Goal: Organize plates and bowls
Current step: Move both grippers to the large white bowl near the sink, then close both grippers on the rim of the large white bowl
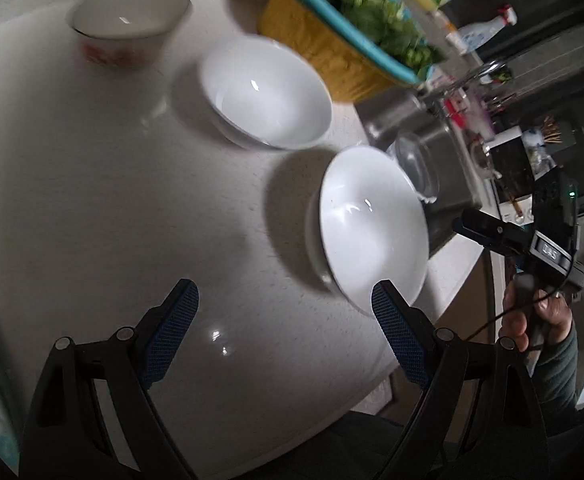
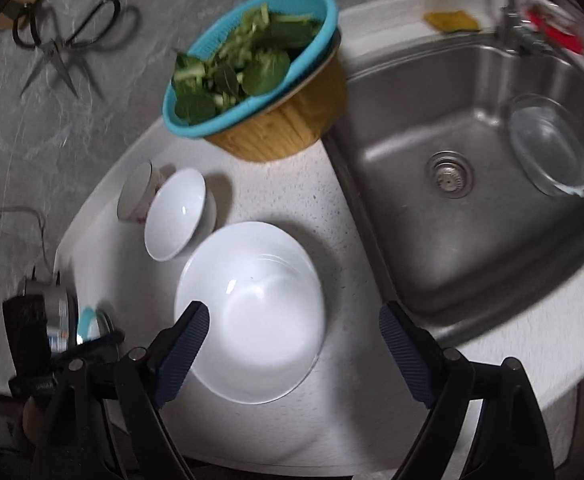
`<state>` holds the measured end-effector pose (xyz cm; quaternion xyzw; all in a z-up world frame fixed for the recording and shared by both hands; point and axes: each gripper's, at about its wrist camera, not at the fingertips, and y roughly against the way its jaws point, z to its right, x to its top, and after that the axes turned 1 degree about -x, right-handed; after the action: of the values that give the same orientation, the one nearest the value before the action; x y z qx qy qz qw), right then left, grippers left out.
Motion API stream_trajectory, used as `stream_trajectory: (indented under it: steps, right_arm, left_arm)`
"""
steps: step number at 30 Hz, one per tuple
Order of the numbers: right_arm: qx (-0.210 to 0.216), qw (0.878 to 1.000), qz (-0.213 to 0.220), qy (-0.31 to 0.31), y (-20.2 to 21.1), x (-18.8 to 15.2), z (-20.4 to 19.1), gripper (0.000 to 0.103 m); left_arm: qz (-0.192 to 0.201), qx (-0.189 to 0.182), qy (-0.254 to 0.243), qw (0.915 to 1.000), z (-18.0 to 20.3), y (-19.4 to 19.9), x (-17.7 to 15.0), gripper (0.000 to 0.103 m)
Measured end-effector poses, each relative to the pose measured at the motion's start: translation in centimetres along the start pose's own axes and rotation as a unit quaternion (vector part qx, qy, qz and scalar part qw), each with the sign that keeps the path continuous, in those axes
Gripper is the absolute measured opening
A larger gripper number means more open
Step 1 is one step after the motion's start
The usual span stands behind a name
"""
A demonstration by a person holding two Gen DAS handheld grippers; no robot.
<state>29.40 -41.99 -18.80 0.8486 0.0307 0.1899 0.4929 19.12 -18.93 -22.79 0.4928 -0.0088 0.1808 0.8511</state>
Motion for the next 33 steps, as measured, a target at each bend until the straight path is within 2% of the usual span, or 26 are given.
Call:
stream_trajectory:
  steps: [4,9,14,16,17,18,20,23,27,29,31,33]
  right_arm:
    - [0.021,0.999,-0.033,0.022,-2.4,0.4,1.1,0.088]
    - [0.03,0.997,-0.058,0.03,-4.8,0.3,2.0,0.076]
    - [0.035,0.997,-0.065,0.034,-6.1,0.8,1.5,0.074]
    - [0.035,0.996,-0.069,0.034,-6.6,0.9,1.5,0.074]
    - [0.034,0.996,-0.071,0.034,-6.8,0.9,1.4,0.073]
    - [0.036,0.996,-0.075,0.034,-7.1,1.0,1.4,0.071]
    - [0.036,0.995,-0.081,0.042,-7.6,0.9,1.1,0.06]
    - [0.032,0.994,-0.088,0.056,-8.2,0.7,0.7,0.051]
    - [0.018,0.993,-0.09,0.069,-8.5,0.2,0.4,0.035]
    - [0.005,0.993,-0.088,0.073,-8.5,0.2,0.5,0.021]
    - [-0.004,0.994,-0.089,0.067,-8.4,0.3,0.8,0.013]
    - [-0.009,0.994,-0.088,0.068,-8.4,0.2,0.7,0.012]
  left_arm:
    - [-0.017,0.019,-0.001,0.9997,1.1,-4.2,1.1,0.088]
    - [-0.03,0.042,-0.026,0.9983,2.9,-7.4,1.9,0.088]
    - [-0.04,0.036,-0.043,0.9976,4.1,-10.6,3.2,0.086]
    - [-0.036,0.031,-0.042,0.998,4.2,-11.4,3.6,0.08]
    - [-0.032,0.03,-0.044,0.9981,4.2,-11.6,3.7,0.073]
    - [-0.033,0.027,-0.047,0.998,4.4,-11.8,3.8,0.059]
    - [-0.031,0.035,-0.052,0.9975,4.2,-11.7,3.8,0.05]
    - [-0.035,0.043,-0.059,0.9967,4.6,-12.5,4.2,0.039]
    - [-0.044,0.055,-0.069,0.9951,5.2,-13.3,4.0,0.016]
    - [-0.042,0.06,-0.075,0.9945,5.6,-13.7,3.9,0.015]
    - [-0.04,0.06,-0.073,0.9947,5.8,-14.0,4.0,0.015]
    - [-0.036,0.058,-0.068,0.9953,5.0,-13.3,3.3,0.015]
